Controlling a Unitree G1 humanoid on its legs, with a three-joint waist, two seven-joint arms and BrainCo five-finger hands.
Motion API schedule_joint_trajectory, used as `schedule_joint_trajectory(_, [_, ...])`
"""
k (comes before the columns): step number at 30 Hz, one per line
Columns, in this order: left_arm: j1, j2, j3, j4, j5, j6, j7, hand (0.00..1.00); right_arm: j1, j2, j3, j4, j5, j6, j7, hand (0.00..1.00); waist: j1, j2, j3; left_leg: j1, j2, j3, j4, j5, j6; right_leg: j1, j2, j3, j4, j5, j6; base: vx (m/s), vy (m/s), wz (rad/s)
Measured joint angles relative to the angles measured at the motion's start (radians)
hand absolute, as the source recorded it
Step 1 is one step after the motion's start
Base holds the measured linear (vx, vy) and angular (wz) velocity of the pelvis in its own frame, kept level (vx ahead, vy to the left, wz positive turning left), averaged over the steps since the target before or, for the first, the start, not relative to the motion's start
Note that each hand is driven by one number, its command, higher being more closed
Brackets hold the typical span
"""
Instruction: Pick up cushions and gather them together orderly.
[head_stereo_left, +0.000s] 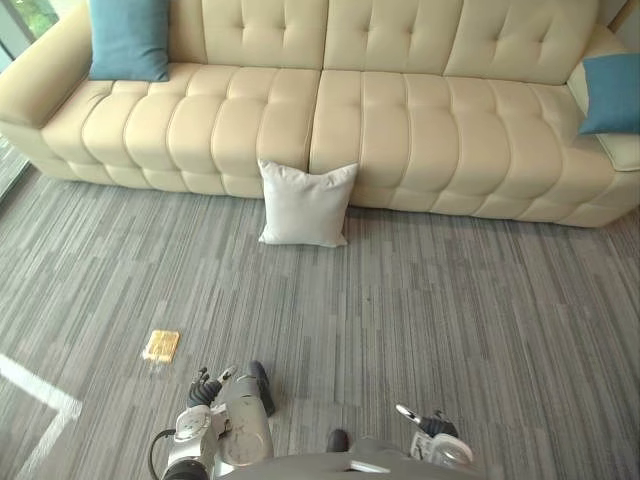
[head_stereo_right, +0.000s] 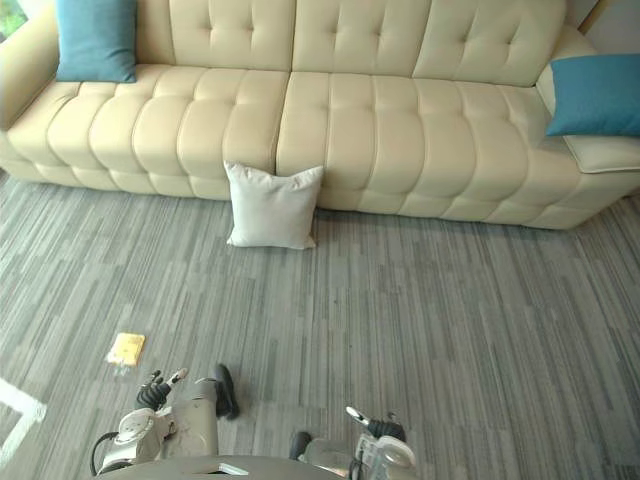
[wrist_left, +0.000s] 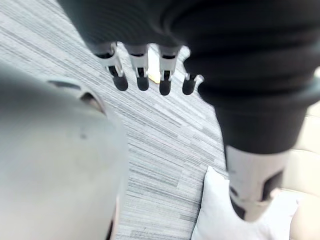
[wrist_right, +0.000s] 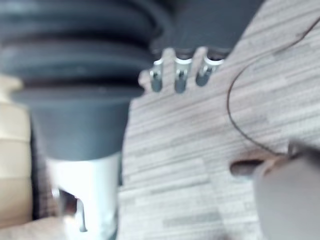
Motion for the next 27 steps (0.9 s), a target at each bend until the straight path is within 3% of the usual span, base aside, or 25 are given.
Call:
schedule_joint_trajectory(1, [0.000,0.002,0.000,0.000,-0.004,0.000,0.000,0.00,-0.002,0.009,0.000,0.000,0.000,-0.001,0.000,0.00,0.005,-0.008,-0.011,-0.001,-0.018,0.001,0.022,0.052,0.026,0.014,-0.025,0.012,0.000,-0.014,0.019,0.52,0.392,-0.41])
schedule_joint_trajectory(2, [0.000,0.006,0.002,-0.001,-0.015,-0.001,0.000,0.00,-0.004,0.027,-0.009,0.010,-0.001,-0.001,0.000,0.00,0.014,-0.026,-0.031,-0.015,-0.032,0.013,0.094,0.020,0.064,0.018,-0.059,0.026,0.012,-0.031,0.021,0.64,0.440,-0.38])
schedule_joint_trajectory(4, [0.001,0.021,0.000,0.006,-0.020,0.001,0.000,0.00,-0.003,0.046,-0.016,0.025,-0.001,-0.003,0.002,0.00,0.017,-0.053,-0.049,-0.005,-0.056,0.033,0.148,-0.054,0.083,-0.015,-0.101,0.028,0.122,-0.030,0.022,0.57,0.376,-0.08])
schedule_joint_trajectory(5, [-0.002,0.042,-0.028,0.030,-0.019,0.005,0.000,0.00,-0.003,0.050,-0.024,0.035,-0.001,-0.004,0.002,0.00,-0.002,-0.076,-0.062,0.040,-0.101,0.033,0.151,-0.100,0.102,-0.081,-0.157,0.024,0.354,-0.016,0.051,0.50,0.333,0.28])
schedule_joint_trajectory(6, [-0.004,0.048,-0.041,0.037,-0.018,0.008,-0.001,0.00,-0.003,0.050,-0.025,0.035,-0.001,-0.004,0.002,0.00,-0.007,-0.077,-0.062,0.056,-0.110,0.030,0.151,-0.112,0.106,-0.107,-0.170,0.027,0.436,-0.001,0.073,0.58,0.354,0.56])
schedule_joint_trajectory(7, [-0.006,0.057,-0.065,0.049,-0.018,0.016,-0.001,0.00,-0.003,0.047,-0.024,0.035,-0.001,-0.005,0.003,0.00,-0.023,-0.078,-0.062,0.097,-0.132,0.014,0.150,-0.142,0.111,-0.172,-0.195,0.038,0.646,0.038,0.109,0.38,0.172,0.41])
schedule_joint_trajectory(8, [-0.006,0.058,-0.070,0.050,-0.018,0.018,-0.001,0.00,-0.003,0.047,-0.024,0.034,-0.001,-0.008,0.003,0.00,-0.024,-0.078,-0.061,0.111,-0.135,0.013,0.150,-0.150,0.112,-0.191,-0.199,0.041,0.702,0.042,0.113,0.45,0.167,0.48])
schedule_joint_trajectory(9, [-0.003,0.057,-0.078,0.050,-0.018,0.025,-0.001,0.00,-0.003,0.045,-0.024,0.030,-0.001,-0.019,0.003,0.00,-0.024,-0.073,-0.057,0.183,-0.153,0.000,0.127,-0.176,0.116,-0.262,-0.208,0.029,0.884,0.045,0.106,0.35,0.095,0.28])
schedule_joint_trajectory(11, [0.005,0.055,-0.077,0.049,-0.014,0.029,0.000,0.00,-0.001,0.045,-0.025,0.017,-0.001,-0.022,0.003,0.00,-0.026,-0.070,-0.055,0.275,-0.161,-0.013,0.075,-0.194,0.110,-0.331,-0.205,-0.014,0.973,0.025,0.072,0.41,0.053,0.32])
schedule_joint_trajectory(14, [0.003,0.045,-0.077,0.055,-0.006,0.030,-0.001,0.00,0.008,0.044,-0.029,-0.004,-0.001,-0.024,0.003,0.00,-0.046,-0.067,-0.055,0.398,-0.162,-0.048,-0.033,-0.193,0.091,-0.446,-0.187,-0.149,0.804,-0.027,0.023,0.36,-0.040,0.38])
schedule_joint_trajectory(16, [-0.007,0.032,-0.076,0.066,0.001,0.031,-0.001,0.00,0.007,0.044,-0.053,-0.007,0.001,-0.023,0.003,0.00,-0.051,-0.059,-0.052,0.468,-0.155,-0.063,-0.093,-0.200,0.064,-0.498,-0.153,-0.185,0.542,-0.011,-0.003,0.46,-0.116,0.26])
schedule_joint_trajectory(17, [-0.012,0.030,-0.076,0.071,0.004,0.031,-0.001,0.00,0.006,0.043,-0.055,-0.007,0.001,-0.023,0.003,0.00,-0.050,-0.058,-0.051,0.477,-0.153,-0.065,-0.101,-0.203,0.056,-0.508,-0.147,-0.194,0.481,0.003,-0.006,0.46,-0.164,0.16])
schedule_joint_trajectory(20, [-0.024,0.020,-0.076,0.094,0.011,0.031,-0.001,0.00,0.005,0.044,-0.060,-0.014,0.002,-0.020,0.004,0.00,-0.058,-0.054,-0.041,0.581,-0.136,-0.069,-0.151,-0.246,-0.021,-0.490,-0.107,-0.196,0.144,0.189,-0.019,0.56,-0.259,0.14])
schedule_joint_trajectory(21, [-0.026,0.016,-0.075,0.102,0.011,0.031,-0.002,0.00,0.003,0.047,-0.062,-0.016,0.000,-0.019,0.006,0.00,-0.063,-0.048,-0.038,0.607,-0.129,-0.071,-0.164,-0.255,-0.034,-0.476,-0.103,-0.198,0.154,0.261,-0.031,0.47,-0.222,0.21])
schedule_joint_trajectory(22, [-0.033,0.010,-0.075,0.124,0.011,0.031,-0.004,0.00,0.001,0.042,-0.074,-0.035,0.000,-0.019,0.014,0.00,-0.064,-0.034,-0.032,0.641,-0.114,-0.073,-0.181,-0.253,-0.036,-0.483,-0.102,-0.208,0.232,0.269,-0.066,0.53,-0.268,0.21])
schedule_joint_trajectory(24, [-0.035,-0.025,-0.075,0.123,0.016,0.028,-0.009,0.00,-0.004,0.032,-0.099,-0.052,0.001,-0.023,0.016,0.00,-0.073,0.009,-0.035,0.649,-0.073,-0.078,-0.160,-0.226,-0.053,-0.508,-0.087,-0.228,0.345,0.151,-0.089,0.54,-0.296,0.17])
schedule_joint_trajectory(27, [-0.036,-0.035,-0.051,0.111,0.031,0.028,-0.019,0.00,-0.003,0.026,-0.091,-0.048,0.000,-0.018,0.021,0.00,-0.078,0.023,-0.032,0.559,0.013,-0.136,0.134,-0.181,-0.085,-0.439,-0.048,-0.256,0.369,0.073,-0.113,0.45,-0.262,0.14])
